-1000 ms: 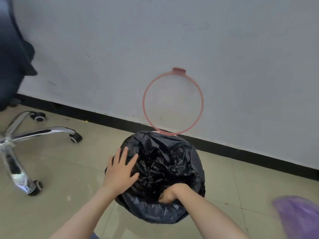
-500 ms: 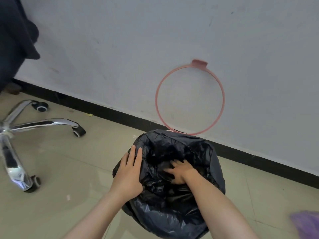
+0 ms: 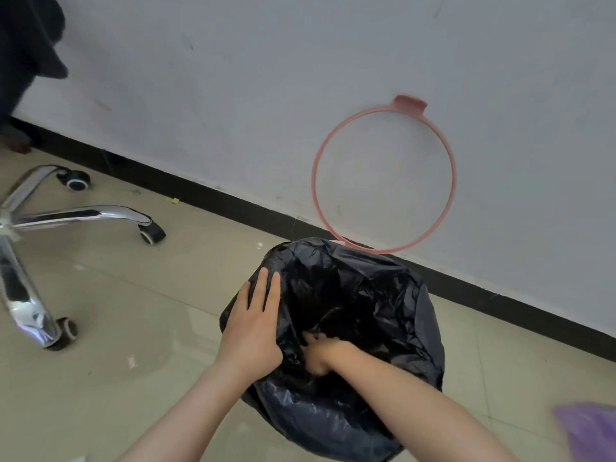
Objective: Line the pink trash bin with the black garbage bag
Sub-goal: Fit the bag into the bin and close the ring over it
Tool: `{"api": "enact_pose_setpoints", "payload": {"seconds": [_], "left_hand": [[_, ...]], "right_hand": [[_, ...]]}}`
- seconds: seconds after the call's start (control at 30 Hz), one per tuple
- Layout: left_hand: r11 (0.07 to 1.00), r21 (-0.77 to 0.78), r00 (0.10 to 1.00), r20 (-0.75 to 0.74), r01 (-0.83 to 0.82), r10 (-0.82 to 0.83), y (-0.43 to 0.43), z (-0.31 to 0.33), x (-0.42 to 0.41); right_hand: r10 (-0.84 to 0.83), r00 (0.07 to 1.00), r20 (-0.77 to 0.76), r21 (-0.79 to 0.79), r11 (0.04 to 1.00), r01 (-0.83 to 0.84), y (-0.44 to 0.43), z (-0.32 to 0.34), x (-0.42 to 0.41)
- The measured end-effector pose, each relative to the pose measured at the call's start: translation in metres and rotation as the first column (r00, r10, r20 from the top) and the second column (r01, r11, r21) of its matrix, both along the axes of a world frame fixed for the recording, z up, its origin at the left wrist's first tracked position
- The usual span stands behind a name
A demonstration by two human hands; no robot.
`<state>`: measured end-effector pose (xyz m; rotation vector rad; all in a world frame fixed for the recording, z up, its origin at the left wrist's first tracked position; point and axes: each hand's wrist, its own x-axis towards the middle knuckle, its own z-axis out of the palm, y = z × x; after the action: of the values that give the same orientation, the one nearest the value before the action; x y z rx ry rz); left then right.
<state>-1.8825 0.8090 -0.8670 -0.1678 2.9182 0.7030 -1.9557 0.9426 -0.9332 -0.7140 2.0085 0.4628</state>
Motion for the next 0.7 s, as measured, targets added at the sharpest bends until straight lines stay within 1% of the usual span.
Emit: {"api": "enact_pose_setpoints", "payload": {"seconds": [0.07, 0.2, 0.27, 0.33, 0.4, 0.47, 0.57, 0.7], "left_hand": [[1.000, -0.009, 1.000, -0.006, -0.010, 0.010, 0.001, -0.001, 0.000], [1.000, -0.018, 1.000, -0.022, -0.012, 0.011, 0.000, -0.004, -0.001], [1.000, -0.021, 1.000, -0.021, -0.016, 0.015, 0.000, -0.004, -0.001], [1.000, -0.014, 1.000, -0.004, -0.025, 0.025, 0.002, -0.003, -0.001], [0.999, -0.020, 0.999, 0.011, -0.030, 0.030, 0.003, -0.001, -0.001], [0.999, -0.030, 1.000, 0.016, -0.026, 0.026, 0.003, -0.001, -0.001], [0.999, -0.042, 1.000, 0.017, -0.012, 0.013, 0.002, 0.000, -0.001], [0.999, -0.041, 0.999, 0.044, -0.005, 0.007, 0.003, 0.004, 0.000]], "right_hand": [[0.013, 0.999, -0.052, 0.085, 0.996, -0.009, 0.001, -0.017, -0.007], [0.135, 0.988, -0.071, 0.157, 0.980, -0.123, -0.007, -0.039, -0.016], [0.177, 0.982, -0.068, 0.158, 0.974, -0.165, -0.011, -0.039, -0.015], [0.160, 0.986, -0.054, 0.130, 0.980, -0.152, -0.011, -0.028, -0.014], [0.146, 0.989, -0.022, 0.084, 0.986, -0.144, -0.011, -0.004, -0.017], [0.108, 0.994, 0.014, -0.025, 0.994, -0.108, -0.003, 0.028, -0.017], [0.052, 0.998, -0.040, -0.184, 0.981, -0.059, 0.038, 0.074, -0.010], [0.040, 0.998, -0.054, -0.187, 0.981, -0.049, 0.093, 0.106, 0.013]]}}
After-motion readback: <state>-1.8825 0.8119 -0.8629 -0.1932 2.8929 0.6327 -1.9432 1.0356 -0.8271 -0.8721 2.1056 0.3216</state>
